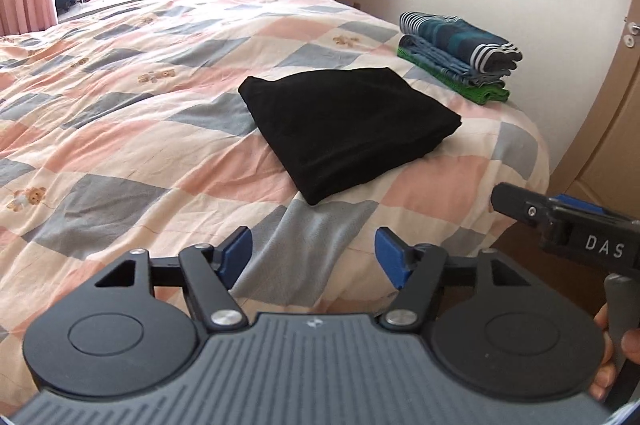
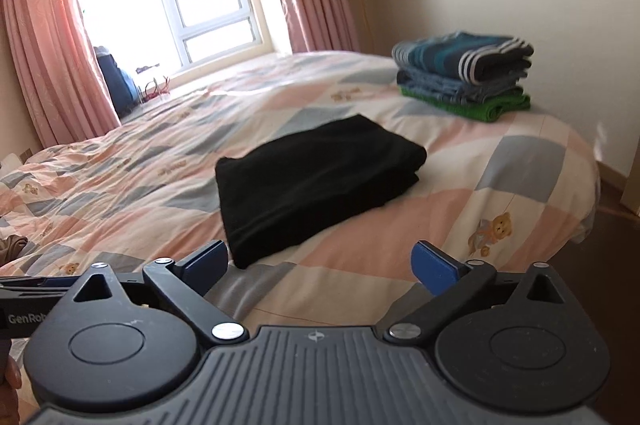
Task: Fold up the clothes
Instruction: 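Open both grippers and withdraw them from the folded jeans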
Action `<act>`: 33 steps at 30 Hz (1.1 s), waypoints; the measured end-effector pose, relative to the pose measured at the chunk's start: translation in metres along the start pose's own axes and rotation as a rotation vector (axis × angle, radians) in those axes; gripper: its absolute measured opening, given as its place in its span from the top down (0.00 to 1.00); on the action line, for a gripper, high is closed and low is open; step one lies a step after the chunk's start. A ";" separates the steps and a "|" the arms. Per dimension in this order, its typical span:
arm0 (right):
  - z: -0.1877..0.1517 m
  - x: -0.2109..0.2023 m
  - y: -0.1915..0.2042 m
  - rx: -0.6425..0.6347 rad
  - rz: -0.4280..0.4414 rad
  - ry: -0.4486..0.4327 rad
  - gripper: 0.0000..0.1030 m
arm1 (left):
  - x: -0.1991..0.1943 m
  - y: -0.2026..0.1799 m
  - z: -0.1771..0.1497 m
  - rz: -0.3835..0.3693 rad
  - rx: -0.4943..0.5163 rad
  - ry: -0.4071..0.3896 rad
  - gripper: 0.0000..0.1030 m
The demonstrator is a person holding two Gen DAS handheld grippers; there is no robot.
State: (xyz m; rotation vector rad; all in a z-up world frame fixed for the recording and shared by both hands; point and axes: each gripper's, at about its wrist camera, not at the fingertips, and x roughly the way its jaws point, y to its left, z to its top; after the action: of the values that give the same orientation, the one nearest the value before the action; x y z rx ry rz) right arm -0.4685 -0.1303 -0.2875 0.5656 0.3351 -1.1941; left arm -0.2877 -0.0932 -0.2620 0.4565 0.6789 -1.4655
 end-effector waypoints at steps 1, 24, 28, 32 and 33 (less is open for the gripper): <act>-0.002 -0.004 0.004 0.001 -0.004 0.001 0.02 | -0.005 0.002 -0.002 -0.010 -0.005 -0.008 0.37; -0.025 -0.035 0.044 -0.064 -0.187 0.034 0.00 | -0.030 0.023 -0.028 0.062 -0.035 -0.033 0.07; -0.029 -0.039 0.034 -0.050 -0.183 0.019 0.00 | -0.039 0.021 -0.038 0.087 -0.037 -0.054 0.06; -0.034 -0.045 0.024 -0.032 -0.179 0.006 0.00 | -0.044 0.016 -0.050 0.095 -0.034 -0.063 0.06; -0.037 -0.049 0.021 -0.024 -0.179 0.004 0.00 | -0.045 0.014 -0.052 0.096 -0.027 -0.061 0.06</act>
State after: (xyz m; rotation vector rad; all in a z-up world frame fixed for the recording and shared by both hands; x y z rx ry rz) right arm -0.4638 -0.0661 -0.2870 0.5255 0.4095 -1.3600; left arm -0.2799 -0.0240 -0.2724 0.4164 0.6194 -1.3731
